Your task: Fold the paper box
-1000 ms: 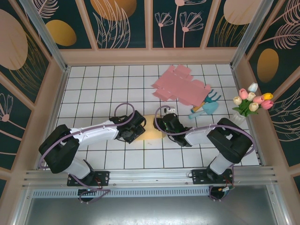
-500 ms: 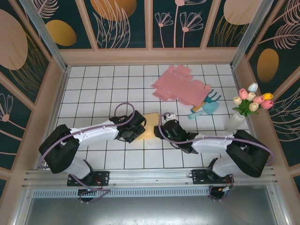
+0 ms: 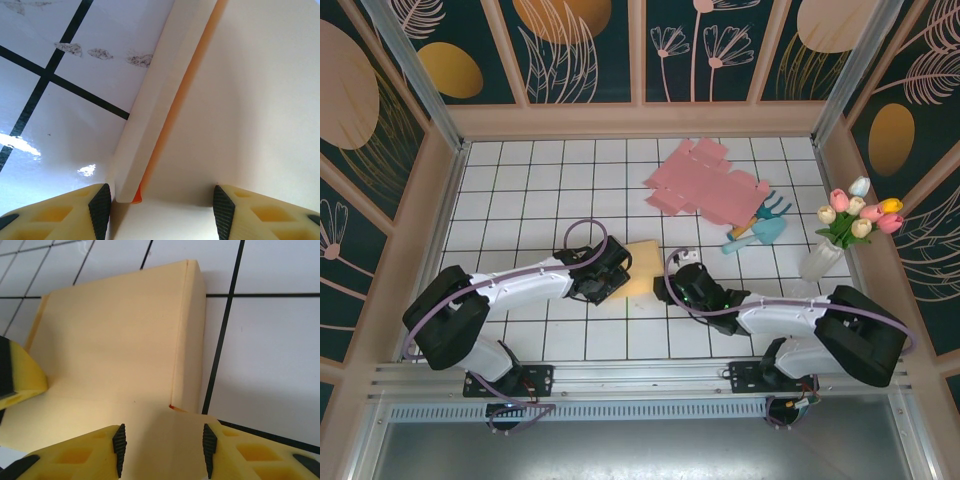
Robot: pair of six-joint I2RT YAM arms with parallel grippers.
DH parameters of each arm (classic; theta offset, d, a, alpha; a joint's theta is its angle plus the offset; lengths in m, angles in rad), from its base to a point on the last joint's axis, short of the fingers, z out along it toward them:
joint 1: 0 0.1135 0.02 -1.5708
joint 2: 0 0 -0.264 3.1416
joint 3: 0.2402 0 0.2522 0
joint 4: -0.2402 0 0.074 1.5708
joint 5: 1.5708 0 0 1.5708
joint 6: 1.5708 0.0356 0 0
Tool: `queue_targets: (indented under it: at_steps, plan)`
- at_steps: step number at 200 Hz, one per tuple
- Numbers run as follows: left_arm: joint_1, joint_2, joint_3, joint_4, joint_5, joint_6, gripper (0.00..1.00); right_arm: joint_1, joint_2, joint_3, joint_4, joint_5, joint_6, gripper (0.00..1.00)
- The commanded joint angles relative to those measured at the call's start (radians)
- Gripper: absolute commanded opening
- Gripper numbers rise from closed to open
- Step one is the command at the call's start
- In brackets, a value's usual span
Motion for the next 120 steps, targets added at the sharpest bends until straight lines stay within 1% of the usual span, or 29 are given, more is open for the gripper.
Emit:
queue_targets:
  at_steps: [1, 45, 72, 120]
  plan:
    - [0.0, 0.013, -0.028, -0.043, -0.032, -0.004, 0.58, 0.007, 0.033, 0.007, 0.016, -0.04, -0.002, 0.47]
    - [0.001, 0.013, -0.027, -0.044, -0.041, -0.006, 0.58, 0.019, 0.046, 0.005, 0.051, -0.094, 0.009, 0.44]
    - [0.0, 0.017, -0.028, -0.044, -0.044, -0.008, 0.58, 0.026, 0.042, 0.005, 0.057, -0.117, 0.011, 0.4]
    - [0.0, 0.025, -0.026, -0.044, -0.044, -0.008, 0.58, 0.029, 0.041, -0.002, 0.056, -0.09, 0.009, 0.39]
